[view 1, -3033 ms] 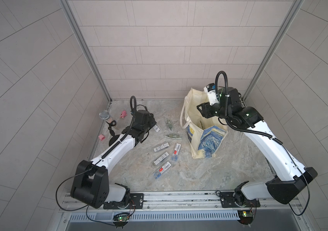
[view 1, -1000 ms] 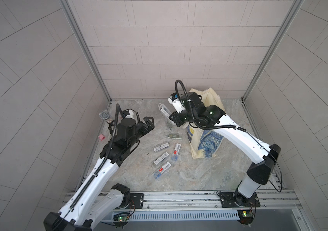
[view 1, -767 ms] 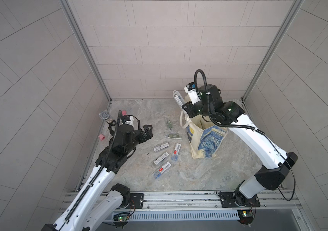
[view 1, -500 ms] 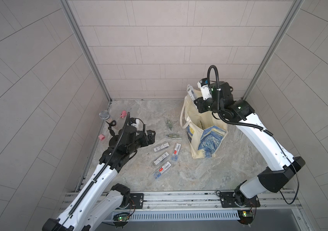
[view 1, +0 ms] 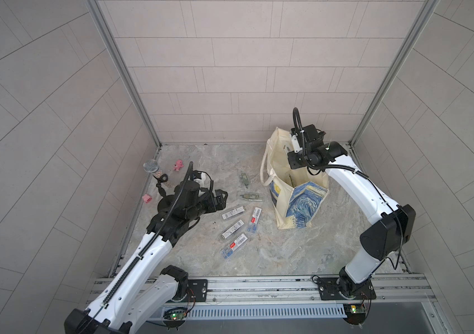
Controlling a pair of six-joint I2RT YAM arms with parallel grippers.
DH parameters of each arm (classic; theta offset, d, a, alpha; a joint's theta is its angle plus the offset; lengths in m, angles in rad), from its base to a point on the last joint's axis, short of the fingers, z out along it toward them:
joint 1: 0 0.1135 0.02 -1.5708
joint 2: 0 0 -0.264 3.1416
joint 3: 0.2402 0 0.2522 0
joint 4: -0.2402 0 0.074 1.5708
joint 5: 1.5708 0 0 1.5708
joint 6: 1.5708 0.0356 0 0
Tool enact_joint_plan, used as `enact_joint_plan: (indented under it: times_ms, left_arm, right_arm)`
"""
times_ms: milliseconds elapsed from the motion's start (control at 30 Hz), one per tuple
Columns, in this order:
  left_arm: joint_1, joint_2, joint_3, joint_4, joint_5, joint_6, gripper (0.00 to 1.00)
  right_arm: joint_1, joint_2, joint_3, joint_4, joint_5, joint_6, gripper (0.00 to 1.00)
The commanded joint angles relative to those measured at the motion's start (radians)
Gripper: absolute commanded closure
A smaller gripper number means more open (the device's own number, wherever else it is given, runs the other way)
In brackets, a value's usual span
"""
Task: Put the compass set into the canvas bag
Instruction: Place the compass set in the canvas bag.
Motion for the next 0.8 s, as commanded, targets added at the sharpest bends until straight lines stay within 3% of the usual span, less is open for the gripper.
enact_joint_plan:
  times_ms: [0, 767]
  left_arm:
    - [0.003, 0.003, -0.009, 0.022, 0.007, 0.010, 0.06]
    - [0.002, 0.040, -0.009, 0.049, 0.003, -0.012, 0.06]
  right_arm:
    - [-0.005, 0.033, 0.010, -0.024, 0.019, -0.015, 1.00]
    - [-0.030, 0.291, 0.054, -0.094, 0.018, 0.056, 1.00]
